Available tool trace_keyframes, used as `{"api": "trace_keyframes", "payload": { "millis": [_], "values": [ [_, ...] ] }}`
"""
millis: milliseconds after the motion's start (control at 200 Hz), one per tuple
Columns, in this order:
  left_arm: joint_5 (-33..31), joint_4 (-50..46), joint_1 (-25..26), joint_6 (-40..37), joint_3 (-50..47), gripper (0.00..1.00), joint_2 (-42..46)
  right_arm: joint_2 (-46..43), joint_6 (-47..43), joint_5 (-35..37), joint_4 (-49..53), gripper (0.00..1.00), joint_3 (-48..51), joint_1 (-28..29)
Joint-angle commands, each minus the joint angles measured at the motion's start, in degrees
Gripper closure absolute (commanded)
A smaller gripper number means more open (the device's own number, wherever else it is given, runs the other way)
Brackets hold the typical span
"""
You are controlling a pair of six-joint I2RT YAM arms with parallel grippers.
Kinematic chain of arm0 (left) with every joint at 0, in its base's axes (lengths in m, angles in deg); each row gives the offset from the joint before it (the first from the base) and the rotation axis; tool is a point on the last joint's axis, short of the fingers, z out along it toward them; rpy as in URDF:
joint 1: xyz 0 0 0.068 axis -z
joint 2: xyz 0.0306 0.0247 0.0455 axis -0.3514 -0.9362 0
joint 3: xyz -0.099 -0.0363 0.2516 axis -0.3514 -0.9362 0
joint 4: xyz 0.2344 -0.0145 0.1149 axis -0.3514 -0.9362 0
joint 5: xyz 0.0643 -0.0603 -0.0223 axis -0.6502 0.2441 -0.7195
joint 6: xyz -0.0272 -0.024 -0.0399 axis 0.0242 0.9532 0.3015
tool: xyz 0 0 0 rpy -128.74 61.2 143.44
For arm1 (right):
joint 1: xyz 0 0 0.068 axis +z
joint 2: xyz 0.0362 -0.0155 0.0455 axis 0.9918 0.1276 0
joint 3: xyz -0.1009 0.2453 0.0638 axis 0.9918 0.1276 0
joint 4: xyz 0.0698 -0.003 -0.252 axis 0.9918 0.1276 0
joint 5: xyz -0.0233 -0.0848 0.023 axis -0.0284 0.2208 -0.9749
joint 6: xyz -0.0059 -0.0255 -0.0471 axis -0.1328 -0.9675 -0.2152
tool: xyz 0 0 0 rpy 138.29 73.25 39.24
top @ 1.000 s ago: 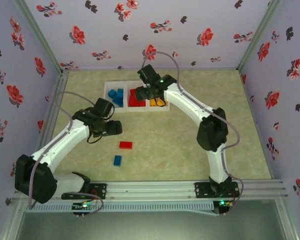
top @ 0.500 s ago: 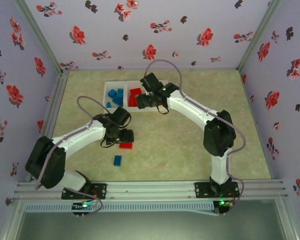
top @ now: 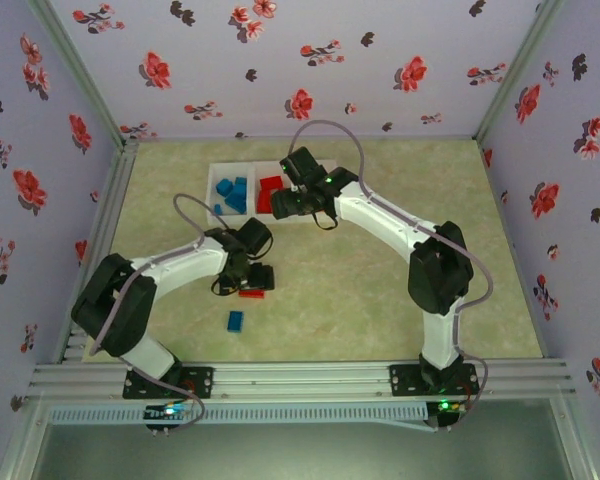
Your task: Sort the legos into containers by color
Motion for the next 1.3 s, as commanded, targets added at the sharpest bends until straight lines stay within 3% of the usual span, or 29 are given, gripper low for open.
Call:
{"api": "trace_keyframes", "payload": {
  "millis": [0,150,515,700,1080,1295],
  "values": [
    [1.0,-0.1,0.5,-1.4,1.8,0.19,-1.5,-1.7,0.6,0.4,-0.1,0.18,-0.2,0.5],
    [1.4,-0.6,0.5,-2.3,2.4,0.23,-2.6,-1.8,0.4,0.8,0.2,0.18,-0.1,0.5],
    [1.4,-1.6,0.5,-3.3,3.4,0.45,-3.9,-2.4,0.4,1.4,0.1,0.17,0.5,0.5],
    [0.8,-3.1,0.5,-4.6,5.7,0.49,-3.9,-3.9,0.2,2.8,0.4,0.17,1.4,0.4],
    [-2.9,-9.8,-2.5,-11.8,22.3,0.49,-8.8,-14.8,1.6,7.2,1.0,0.14,9.9,-2.9],
    [-4.0,-12.5,-7.1,-16.5,39.5,0.49,-18.0,-21.9,2.4,9.3,1.8,0.13,15.0,-3.9]
  ]
}}
